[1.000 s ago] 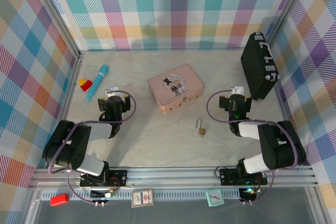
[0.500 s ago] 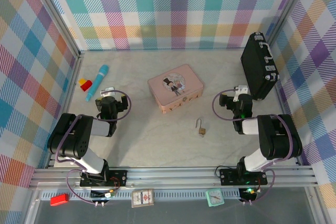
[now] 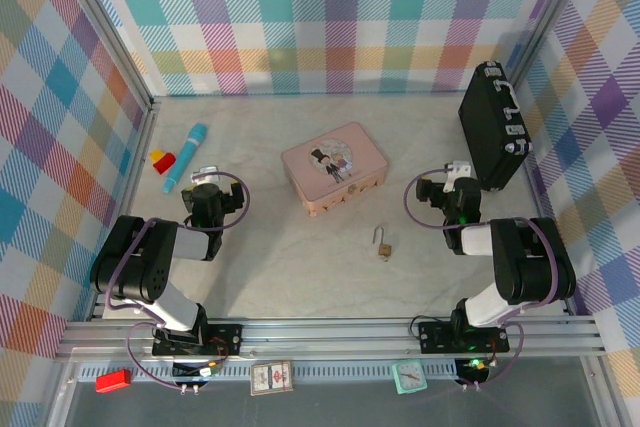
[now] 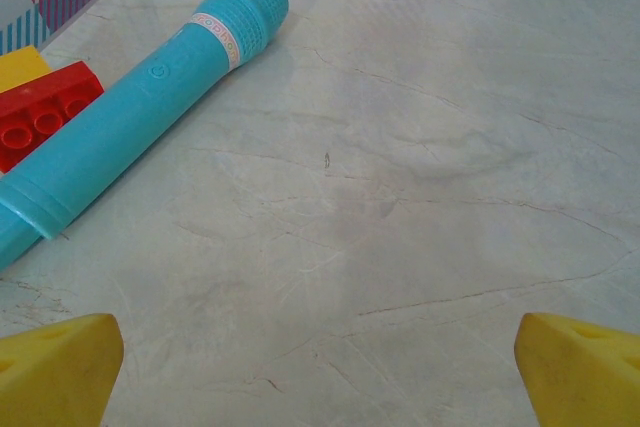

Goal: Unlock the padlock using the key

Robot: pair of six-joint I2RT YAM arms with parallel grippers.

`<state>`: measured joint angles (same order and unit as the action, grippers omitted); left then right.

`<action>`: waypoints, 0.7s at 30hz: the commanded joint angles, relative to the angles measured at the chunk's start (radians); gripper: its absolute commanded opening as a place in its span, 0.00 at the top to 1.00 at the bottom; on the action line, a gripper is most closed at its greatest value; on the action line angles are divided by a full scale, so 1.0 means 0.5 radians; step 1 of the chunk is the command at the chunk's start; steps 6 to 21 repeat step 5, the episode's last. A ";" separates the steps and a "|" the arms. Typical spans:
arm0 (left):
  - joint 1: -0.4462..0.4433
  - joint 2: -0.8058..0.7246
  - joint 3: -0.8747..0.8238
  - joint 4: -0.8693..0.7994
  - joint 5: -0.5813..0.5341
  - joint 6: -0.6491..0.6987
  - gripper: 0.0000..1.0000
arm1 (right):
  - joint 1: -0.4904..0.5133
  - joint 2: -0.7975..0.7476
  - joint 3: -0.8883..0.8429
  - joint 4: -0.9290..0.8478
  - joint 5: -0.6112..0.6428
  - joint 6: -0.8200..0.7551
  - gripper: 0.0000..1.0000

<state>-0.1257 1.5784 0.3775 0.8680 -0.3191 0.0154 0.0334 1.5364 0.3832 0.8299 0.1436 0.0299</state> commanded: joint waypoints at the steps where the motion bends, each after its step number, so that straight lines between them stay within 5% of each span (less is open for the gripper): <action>1: 0.013 0.003 0.030 0.066 -0.018 -0.031 0.00 | -0.008 -0.008 0.047 0.012 -0.042 0.016 0.01; 21: 0.014 0.003 0.030 0.065 -0.018 -0.031 0.00 | -0.008 -0.012 0.037 0.027 -0.042 0.011 0.01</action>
